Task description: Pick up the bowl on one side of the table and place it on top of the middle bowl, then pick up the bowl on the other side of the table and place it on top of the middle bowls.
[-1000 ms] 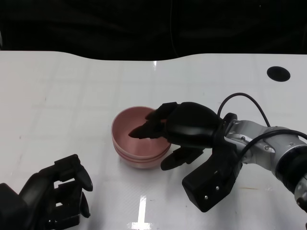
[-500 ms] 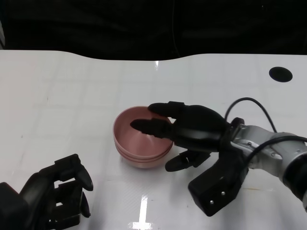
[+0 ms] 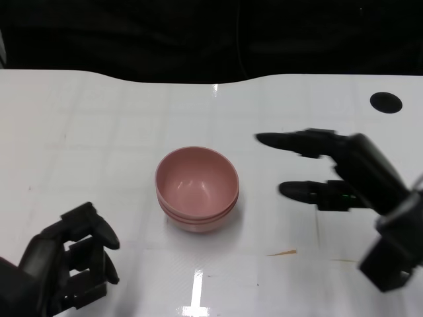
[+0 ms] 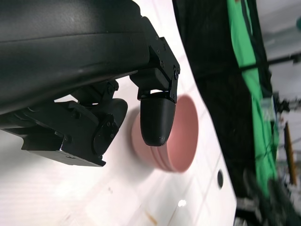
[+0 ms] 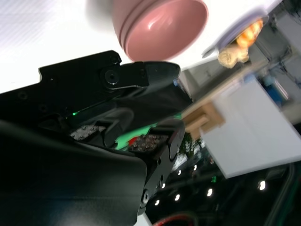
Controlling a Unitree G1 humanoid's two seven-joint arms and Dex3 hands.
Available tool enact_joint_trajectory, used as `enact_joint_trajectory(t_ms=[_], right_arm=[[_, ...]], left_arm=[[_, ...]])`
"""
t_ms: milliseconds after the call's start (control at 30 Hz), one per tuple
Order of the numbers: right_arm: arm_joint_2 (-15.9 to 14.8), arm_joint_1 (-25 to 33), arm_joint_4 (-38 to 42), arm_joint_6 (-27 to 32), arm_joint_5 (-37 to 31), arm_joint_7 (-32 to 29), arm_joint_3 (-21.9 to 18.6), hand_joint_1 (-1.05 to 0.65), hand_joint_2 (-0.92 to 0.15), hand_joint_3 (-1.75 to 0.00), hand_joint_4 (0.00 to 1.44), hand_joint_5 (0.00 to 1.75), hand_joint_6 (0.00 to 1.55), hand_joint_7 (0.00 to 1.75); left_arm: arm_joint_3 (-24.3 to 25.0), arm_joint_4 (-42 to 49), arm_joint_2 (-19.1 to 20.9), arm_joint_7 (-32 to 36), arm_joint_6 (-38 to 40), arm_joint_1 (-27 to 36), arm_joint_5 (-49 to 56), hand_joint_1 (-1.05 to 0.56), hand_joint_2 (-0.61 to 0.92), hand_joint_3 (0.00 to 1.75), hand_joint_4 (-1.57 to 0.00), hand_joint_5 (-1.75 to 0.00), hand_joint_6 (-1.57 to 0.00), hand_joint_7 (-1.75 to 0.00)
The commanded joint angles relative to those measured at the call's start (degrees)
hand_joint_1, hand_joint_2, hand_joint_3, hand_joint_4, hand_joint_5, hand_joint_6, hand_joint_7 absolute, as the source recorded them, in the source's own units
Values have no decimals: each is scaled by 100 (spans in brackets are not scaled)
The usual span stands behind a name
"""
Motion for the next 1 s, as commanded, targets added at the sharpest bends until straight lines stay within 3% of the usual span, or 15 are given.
enact_joint_trajectory(t_ms=[33,133,167,233,300,333,367,400,467,533,600,733,1000], right_arm=[[12,584,-325,-229,681,305,-307,-20,-92,-12,112,19,98,11],[230,1230,-808,57,1910,992,-428,-10,-92,-16,134,30,119,17],[339,1537,-1168,428,2426,1256,-439,-9,-92,-17,137,32,122,18],[495,1996,-1769,1081,3138,1638,-484,-10,-92,-26,134,49,129,17],[683,2357,-2223,1645,3652,1883,-600,-10,-91,-32,122,78,130,17],[804,2505,-2402,1907,3897,1990,-673,-9,-91,-39,111,103,128,26],[945,2637,-2576,2202,4196,2126,-753,-9,-90,-44,106,116,120,43],[1048,2729,-2712,2430,4395,2237,-826,-10,-88,-50,99,130,107,70],[1227,2965,-3028,3008,4772,2382,-956,-10,-86,-54,96,138,99,87],[1474,3292,-3289,3630,5298,2555,-1096,-11,-76,-71,88,159,83,118],[1624,3457,-3377,3943,5474,2725,-1233,-10,-73,-83,85,167,76,133],[1708,3615,-3498,4166,5284,2940,-1443,-11,-73,-88,81,174,69,145],[1655,3683,-3596,4088,4984,3514,-1841,-14,-71,-88,81,171,71,147]], left_arm=[[189,70,-81,105,8,-38,-233,27,76,119,-74,-175,-58,-175],[257,117,-81,80,50,-65,-326,26,75,121,-74,-175,-60,-175],[249,125,-55,81,18,-62,-267,25,75,122,-75,-175,-60,-175],[232,122,-19,63,-31,-46,-185,26,74,122,-75,-175,-60,-175],[228,101,-19,27,-43,-22,-194,26,74,122,-75,-175,-60,-175],[233,88,-30,7,-34,-12,-231,27,75,122,-76,-175,-60,-175],[243,68,-46,-2,-1,-2,-279,28,76,121,-76,-175,-60,-175],[249,54,-56,-7,22,4,-311,27,76,121,-77,-175,-61,-175],[250,14,-45,-15,60,28,-331,27,77,120,-77,-175,-62,-175],[259,-48,-21,-62,130,70,-409,27,77,119,-78,-175,-62,-175],[281,-86,-16,-135,197,103,-553,25,78,118,-77,-175,-63,-175],[350,-238,-60,-235,324,245,-848,23,74,123,-80,-175,-63,-175],[274,-752,42,-251,621,579,-842,21,70,128,-78,-175,-62,-175]])
